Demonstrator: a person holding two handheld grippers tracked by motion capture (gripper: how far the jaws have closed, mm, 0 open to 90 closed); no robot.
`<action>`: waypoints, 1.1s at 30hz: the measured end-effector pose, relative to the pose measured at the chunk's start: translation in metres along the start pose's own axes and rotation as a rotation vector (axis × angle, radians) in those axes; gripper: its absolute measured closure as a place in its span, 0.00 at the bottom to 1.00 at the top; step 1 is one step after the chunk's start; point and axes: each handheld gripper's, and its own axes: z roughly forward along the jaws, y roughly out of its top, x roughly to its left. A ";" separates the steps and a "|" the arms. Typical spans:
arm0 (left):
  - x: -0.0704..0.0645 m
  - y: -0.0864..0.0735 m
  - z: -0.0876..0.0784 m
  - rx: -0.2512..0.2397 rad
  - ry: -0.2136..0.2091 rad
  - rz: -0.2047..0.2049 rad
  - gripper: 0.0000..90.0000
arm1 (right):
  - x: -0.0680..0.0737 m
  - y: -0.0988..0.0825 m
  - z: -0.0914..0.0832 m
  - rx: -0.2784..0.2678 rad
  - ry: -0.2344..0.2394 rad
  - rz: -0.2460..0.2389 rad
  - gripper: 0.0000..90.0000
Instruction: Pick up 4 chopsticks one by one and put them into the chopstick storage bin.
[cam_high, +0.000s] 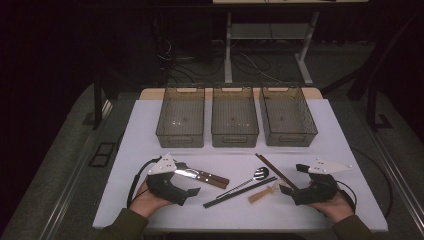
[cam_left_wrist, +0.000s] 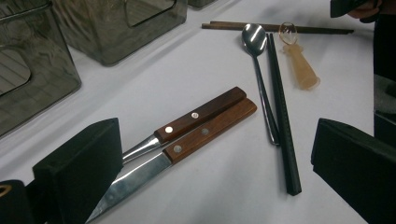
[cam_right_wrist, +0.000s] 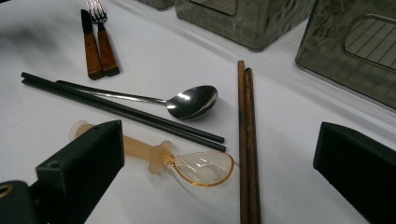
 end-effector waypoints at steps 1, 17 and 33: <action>0.000 0.001 0.000 0.002 -0.001 0.000 0.01 | 0.000 0.000 0.000 -0.001 0.002 -0.001 0.02; -0.005 0.008 0.008 -0.011 -0.019 -0.001 0.03 | 0.000 -0.001 0.000 0.000 0.008 0.004 0.02; -0.009 0.015 0.019 -0.008 -0.040 0.006 0.16 | -0.001 -0.001 -0.001 -0.014 0.012 0.017 0.02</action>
